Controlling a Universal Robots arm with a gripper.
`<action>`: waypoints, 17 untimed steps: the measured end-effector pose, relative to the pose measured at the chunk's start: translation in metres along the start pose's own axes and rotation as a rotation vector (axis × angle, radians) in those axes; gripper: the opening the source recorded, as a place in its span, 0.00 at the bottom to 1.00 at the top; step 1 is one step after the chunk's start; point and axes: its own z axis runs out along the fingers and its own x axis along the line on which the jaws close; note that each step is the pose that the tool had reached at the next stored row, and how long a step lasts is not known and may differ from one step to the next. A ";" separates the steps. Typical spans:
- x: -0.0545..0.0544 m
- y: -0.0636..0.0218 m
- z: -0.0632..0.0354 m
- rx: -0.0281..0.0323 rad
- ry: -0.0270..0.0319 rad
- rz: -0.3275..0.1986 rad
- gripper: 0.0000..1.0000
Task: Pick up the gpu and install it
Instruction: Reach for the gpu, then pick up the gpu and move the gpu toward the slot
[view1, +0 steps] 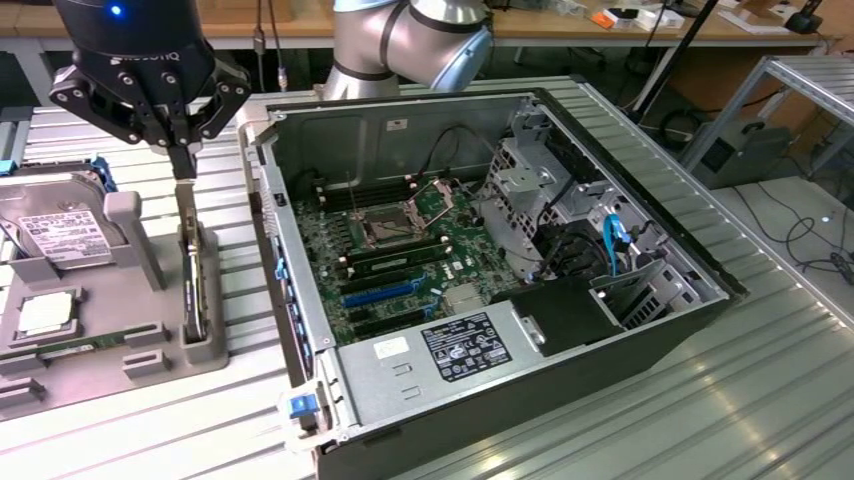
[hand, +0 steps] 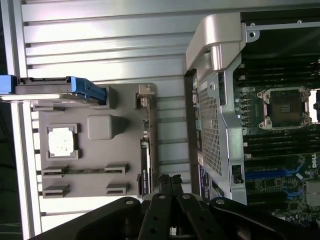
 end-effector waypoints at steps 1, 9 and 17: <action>0.000 0.0000 0.0000 0.0000 0.0000 0.000 0.11; 0.001 0.0000 0.0000 0.0000 0.0000 0.000 0.11; 0.001 0.0000 0.0001 0.0000 0.0000 0.000 0.17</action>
